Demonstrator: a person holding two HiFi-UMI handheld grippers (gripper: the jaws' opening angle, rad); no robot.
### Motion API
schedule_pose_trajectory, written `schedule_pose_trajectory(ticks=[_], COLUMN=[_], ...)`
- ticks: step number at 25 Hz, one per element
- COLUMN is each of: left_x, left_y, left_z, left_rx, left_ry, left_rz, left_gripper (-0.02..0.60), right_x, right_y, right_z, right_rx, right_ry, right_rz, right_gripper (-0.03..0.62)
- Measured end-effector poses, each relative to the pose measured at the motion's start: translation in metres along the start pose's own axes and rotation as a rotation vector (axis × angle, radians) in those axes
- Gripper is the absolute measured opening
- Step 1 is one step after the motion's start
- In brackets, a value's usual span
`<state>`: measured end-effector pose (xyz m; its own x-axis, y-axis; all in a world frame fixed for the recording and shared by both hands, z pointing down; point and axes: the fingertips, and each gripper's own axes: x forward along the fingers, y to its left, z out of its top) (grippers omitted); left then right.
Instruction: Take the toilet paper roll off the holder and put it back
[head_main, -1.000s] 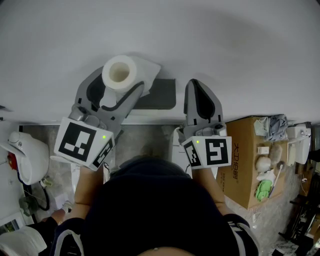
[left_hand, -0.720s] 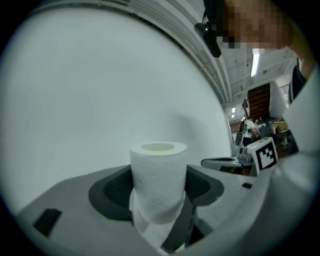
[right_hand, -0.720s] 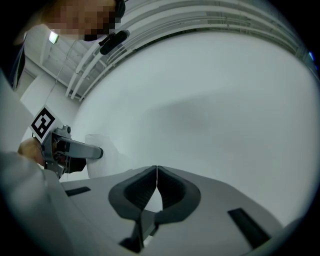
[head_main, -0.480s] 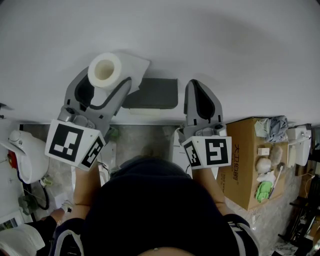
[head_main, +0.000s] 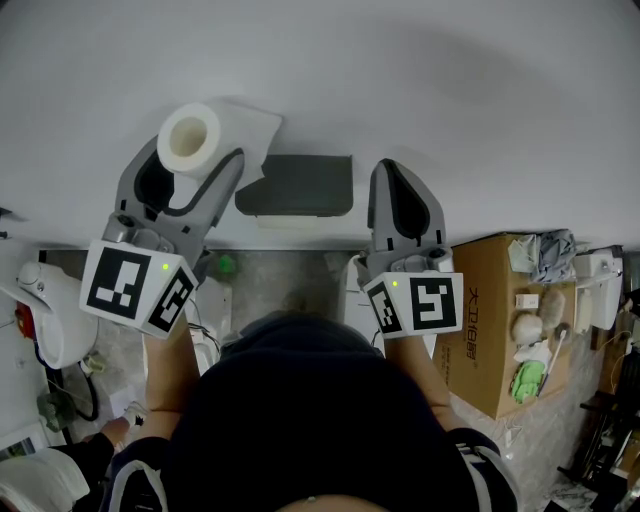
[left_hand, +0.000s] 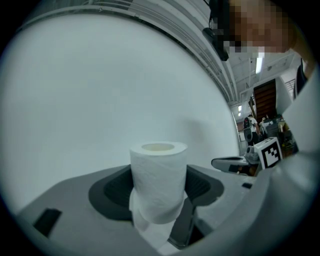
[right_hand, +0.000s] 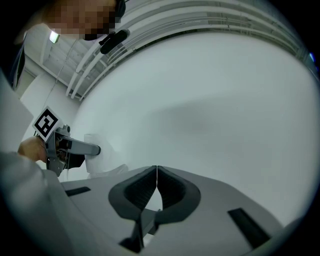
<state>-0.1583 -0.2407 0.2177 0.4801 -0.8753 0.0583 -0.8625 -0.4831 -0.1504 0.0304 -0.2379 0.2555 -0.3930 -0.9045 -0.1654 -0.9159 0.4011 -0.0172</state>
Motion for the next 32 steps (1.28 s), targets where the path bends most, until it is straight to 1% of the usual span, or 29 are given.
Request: schedule_pose_trajectory(ticks=[14,22,28,32], left_x=[0.001,-0.005,-0.011,-0.011], left_y=[0.001,-0.003,-0.001,-0.003], left_z=[-0.005,-0.005,-0.008,-0.004], left_rx=[-0.011,-0.008,-0.013,-0.009], left_ry=[0.01,0.001,-0.006,-0.014], left_rz=[0.02,0.05,0.092,0.098], left_gripper=[0.301,0.301,0.301,0.301], right_x=[-0.005,-0.01,-0.018,-0.019], right_y=[-0.006,-0.008,-0.005,-0.006], right_z=[0.003,0.004,-0.003,-0.003], right_rx=[-0.002,-0.002,-0.001,0.0], right_ry=[-0.006,-0.021,-0.026,-0.03], right_rz=[-0.005,0.014,0.044,0.052], right_gripper=[0.016,0.017,0.017,0.017])
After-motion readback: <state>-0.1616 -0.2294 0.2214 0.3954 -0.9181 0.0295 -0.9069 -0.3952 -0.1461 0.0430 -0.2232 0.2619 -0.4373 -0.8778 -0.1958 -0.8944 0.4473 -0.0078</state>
